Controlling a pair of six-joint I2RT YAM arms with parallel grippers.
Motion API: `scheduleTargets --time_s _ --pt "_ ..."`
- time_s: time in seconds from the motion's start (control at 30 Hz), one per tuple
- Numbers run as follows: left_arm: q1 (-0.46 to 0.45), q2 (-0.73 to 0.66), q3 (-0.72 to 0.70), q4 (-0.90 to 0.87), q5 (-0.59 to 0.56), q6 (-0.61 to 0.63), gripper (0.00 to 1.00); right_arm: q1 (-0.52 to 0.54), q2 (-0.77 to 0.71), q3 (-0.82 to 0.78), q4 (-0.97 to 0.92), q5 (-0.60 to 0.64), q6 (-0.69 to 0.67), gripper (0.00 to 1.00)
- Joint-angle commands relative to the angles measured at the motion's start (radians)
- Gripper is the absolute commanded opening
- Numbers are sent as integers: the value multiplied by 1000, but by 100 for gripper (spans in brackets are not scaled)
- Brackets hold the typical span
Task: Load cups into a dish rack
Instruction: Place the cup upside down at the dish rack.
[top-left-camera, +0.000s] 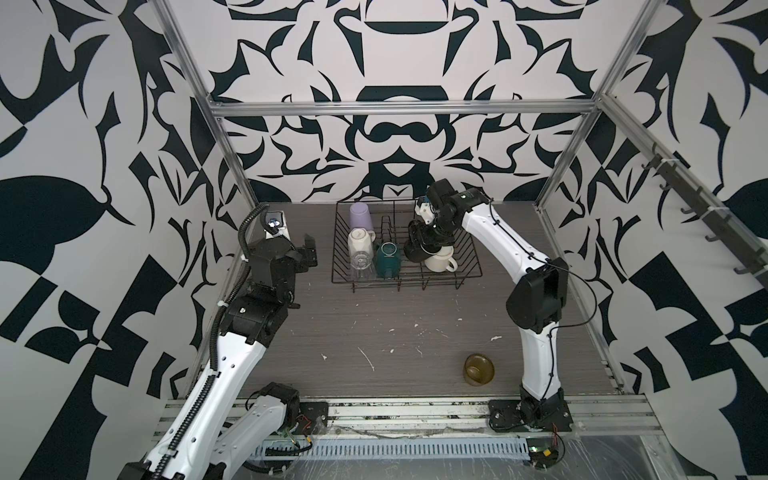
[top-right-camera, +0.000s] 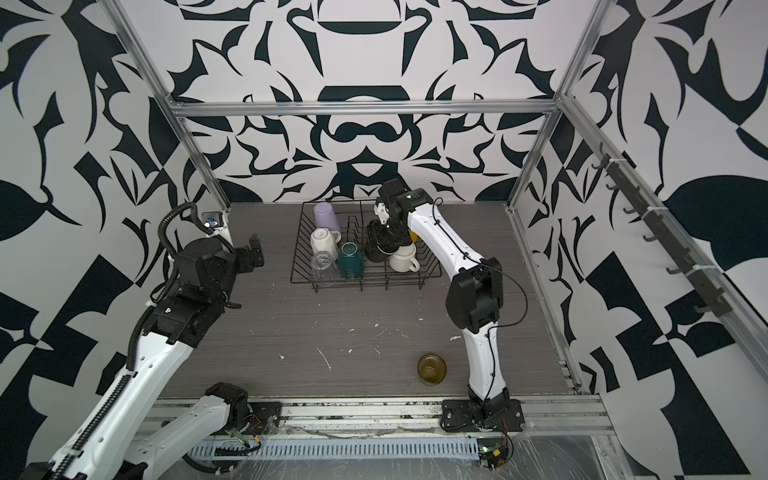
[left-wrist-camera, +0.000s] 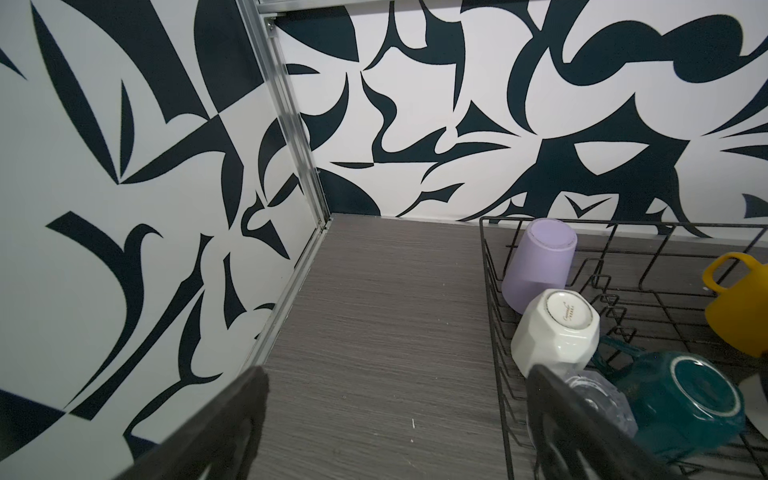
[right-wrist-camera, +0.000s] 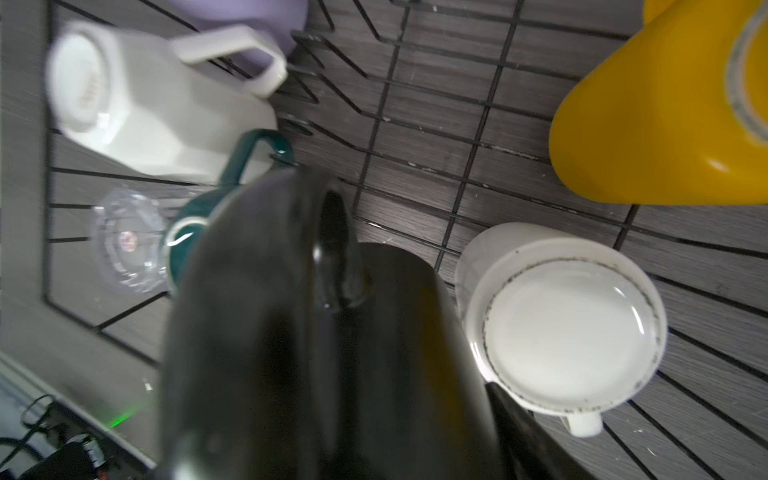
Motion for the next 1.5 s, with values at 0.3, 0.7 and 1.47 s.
scheduleTargets --time_s 0.3,0.7,1.47 --pt "17 -24 17 -35 14 -26 99 32 100 159 -56 138 -16 0" --pt "30 -24 15 -42 33 -32 99 42 196 235 -97 176 -23 0" --pt "48 -24 14 -53 66 -39 99 45 212 261 -115 162 -43 74"
